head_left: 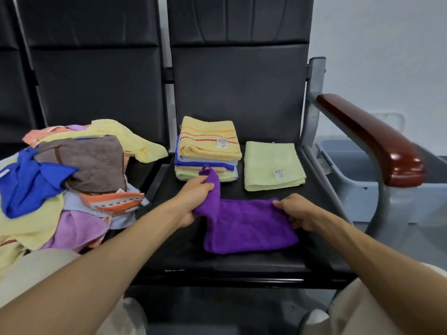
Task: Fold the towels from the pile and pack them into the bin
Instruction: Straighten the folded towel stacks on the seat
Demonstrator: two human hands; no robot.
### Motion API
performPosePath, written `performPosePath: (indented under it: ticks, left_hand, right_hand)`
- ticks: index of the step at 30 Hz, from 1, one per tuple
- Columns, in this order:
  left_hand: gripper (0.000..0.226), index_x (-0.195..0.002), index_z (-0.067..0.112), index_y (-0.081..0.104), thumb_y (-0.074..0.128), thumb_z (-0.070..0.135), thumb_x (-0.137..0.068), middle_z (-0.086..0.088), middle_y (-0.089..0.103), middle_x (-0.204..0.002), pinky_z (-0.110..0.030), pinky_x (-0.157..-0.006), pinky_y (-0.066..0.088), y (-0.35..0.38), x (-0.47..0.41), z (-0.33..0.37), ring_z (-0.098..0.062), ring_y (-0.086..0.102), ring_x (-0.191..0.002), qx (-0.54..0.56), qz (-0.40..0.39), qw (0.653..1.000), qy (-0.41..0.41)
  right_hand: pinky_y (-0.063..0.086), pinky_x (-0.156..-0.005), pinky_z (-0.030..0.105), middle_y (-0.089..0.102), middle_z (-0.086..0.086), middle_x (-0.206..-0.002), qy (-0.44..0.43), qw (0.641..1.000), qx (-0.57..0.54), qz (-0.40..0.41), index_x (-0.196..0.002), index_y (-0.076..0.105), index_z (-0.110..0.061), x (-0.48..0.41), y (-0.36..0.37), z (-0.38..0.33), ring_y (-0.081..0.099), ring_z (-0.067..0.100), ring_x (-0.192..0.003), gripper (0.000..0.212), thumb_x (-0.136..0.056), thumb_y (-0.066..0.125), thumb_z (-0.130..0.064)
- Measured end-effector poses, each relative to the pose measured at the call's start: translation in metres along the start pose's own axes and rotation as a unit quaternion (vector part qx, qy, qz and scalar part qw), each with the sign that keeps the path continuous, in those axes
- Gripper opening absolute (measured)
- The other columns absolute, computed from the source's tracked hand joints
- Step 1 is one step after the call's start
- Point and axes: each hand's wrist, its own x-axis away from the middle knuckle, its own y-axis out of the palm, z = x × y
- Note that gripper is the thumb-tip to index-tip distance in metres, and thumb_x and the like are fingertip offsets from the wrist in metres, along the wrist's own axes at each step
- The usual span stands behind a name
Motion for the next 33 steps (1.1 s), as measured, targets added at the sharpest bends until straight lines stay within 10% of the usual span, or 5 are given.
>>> performPosePath:
  ticks: [7, 14, 23, 28, 33]
  left_hand:
    - [0.024, -0.110, 0.009, 0.057, 0.037, 0.012, -0.098, -0.013, 0.062, -0.087, -0.030, -0.061, 0.047, 0.098, -0.010, -0.023, -0.023, 0.060, -0.069, -0.144, -0.076, 0.986, 0.042]
    - [0.040, -0.145, 0.014, 0.034, 0.033, 0.018, -0.106, -0.013, 0.060, -0.090, -0.023, -0.043, 0.046, 0.101, -0.001, -0.021, -0.018, 0.060, -0.051, -0.081, -0.199, 0.976, -0.020]
    - [0.022, -0.094, 0.020, 0.065, 0.048, 0.006, -0.094, 0.000, 0.066, -0.079, -0.023, -0.057, 0.045, 0.010, -0.011, -0.049, -0.011, 0.060, -0.064, -0.229, -0.046, 0.968, 0.097]
    - [0.038, -0.131, 0.014, 0.048, 0.057, 0.022, -0.094, -0.002, 0.063, -0.098, -0.040, -0.093, 0.051, 0.022, -0.015, -0.054, -0.016, 0.063, -0.091, -0.142, 0.003, 0.986, 0.090]
    - [0.042, -0.128, 0.007, 0.057, 0.055, 0.035, -0.096, -0.007, 0.070, -0.097, -0.037, -0.074, 0.053, 0.035, 0.008, -0.034, -0.020, 0.067, -0.084, 0.212, -0.151, 0.960, -0.105]
  right_hand:
    - [0.042, -0.051, 0.026, 0.058, 0.007, -0.088, 0.032, 0.991, -0.119, -0.047, -0.089, 0.054, -0.015, -0.005, -0.004, -0.002, 0.054, 0.020, -0.070, 0.032, -0.105, 0.034, -0.034]
    - [0.037, -0.060, 0.027, 0.059, 0.009, -0.091, 0.010, 0.996, -0.071, -0.045, -0.094, 0.058, -0.016, -0.014, -0.002, 0.000, 0.052, 0.022, -0.076, 0.044, -0.102, 0.030, -0.049]
    - [0.044, -0.084, 0.043, 0.057, 0.021, -0.121, -0.181, 0.903, 0.380, 0.085, -0.121, 0.039, -0.006, -0.002, 0.027, -0.004, 0.057, 0.041, -0.107, 0.031, -0.102, 0.040, -0.029]
    - [0.034, -0.069, 0.031, 0.057, 0.004, -0.097, -0.284, 0.935, 0.210, 0.036, -0.105, 0.038, -0.015, 0.013, 0.024, -0.034, 0.053, 0.019, -0.081, 0.016, -0.103, 0.041, -0.030]
    - [0.052, -0.073, 0.031, 0.061, 0.000, -0.099, -0.285, 0.957, -0.050, -0.023, -0.107, 0.050, -0.024, 0.029, 0.017, -0.056, 0.061, 0.014, -0.087, 0.015, -0.100, 0.045, -0.037]
